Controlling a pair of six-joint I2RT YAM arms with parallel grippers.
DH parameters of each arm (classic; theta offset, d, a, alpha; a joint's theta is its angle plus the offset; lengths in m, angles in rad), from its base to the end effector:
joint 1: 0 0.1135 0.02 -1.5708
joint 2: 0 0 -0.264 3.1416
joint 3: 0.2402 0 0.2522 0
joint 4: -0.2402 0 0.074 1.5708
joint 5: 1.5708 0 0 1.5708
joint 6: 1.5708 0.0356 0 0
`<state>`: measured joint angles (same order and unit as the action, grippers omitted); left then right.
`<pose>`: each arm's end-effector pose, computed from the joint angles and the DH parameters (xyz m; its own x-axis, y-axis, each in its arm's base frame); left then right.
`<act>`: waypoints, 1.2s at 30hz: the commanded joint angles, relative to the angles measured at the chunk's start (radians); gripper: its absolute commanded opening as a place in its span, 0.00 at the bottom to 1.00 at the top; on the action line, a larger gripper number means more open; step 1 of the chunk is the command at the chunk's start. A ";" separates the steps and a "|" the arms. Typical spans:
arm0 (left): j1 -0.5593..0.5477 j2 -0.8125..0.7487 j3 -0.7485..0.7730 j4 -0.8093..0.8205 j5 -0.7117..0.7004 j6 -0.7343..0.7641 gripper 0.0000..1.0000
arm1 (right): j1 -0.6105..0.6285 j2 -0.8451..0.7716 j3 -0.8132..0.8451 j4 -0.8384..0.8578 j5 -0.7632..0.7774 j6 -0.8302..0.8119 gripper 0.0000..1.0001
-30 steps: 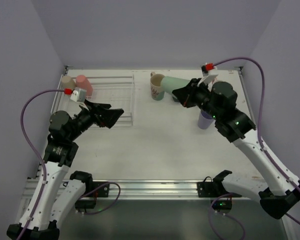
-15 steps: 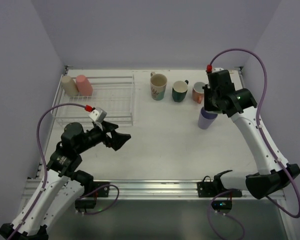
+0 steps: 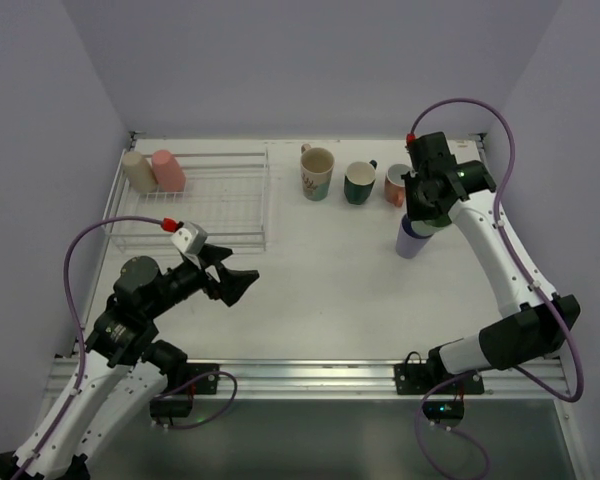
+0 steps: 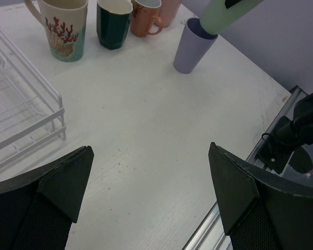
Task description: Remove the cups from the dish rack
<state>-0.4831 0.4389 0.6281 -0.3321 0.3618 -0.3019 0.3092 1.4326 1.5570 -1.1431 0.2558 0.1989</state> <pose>0.0973 -0.0653 0.3154 -0.3418 -0.1347 -0.9301 0.6735 0.6551 -0.3424 0.2658 0.0754 0.3726 -0.8283 -0.0639 -0.5567 -0.0044 0.9942 -0.1076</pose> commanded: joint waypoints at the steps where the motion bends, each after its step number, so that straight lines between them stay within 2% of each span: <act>1: -0.011 -0.008 0.005 -0.004 -0.027 0.021 1.00 | -0.012 0.005 0.038 0.025 -0.023 -0.024 0.00; 17: -0.011 -0.009 0.002 -0.005 -0.055 0.018 1.00 | -0.028 0.104 0.020 0.077 -0.078 -0.035 0.00; 30: -0.011 0.001 0.002 -0.005 -0.060 0.017 1.00 | -0.035 0.178 -0.002 0.072 -0.056 -0.024 0.00; 34: -0.011 0.011 0.002 -0.005 -0.061 0.018 1.00 | -0.035 0.189 -0.002 0.088 -0.053 -0.021 0.07; 36: -0.009 0.015 0.002 -0.005 -0.061 0.017 1.00 | -0.036 0.190 0.005 0.094 -0.050 -0.019 0.14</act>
<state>-0.4870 0.4446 0.6281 -0.3332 0.3092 -0.3023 0.2794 1.6318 1.5482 -1.0801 0.1905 0.1799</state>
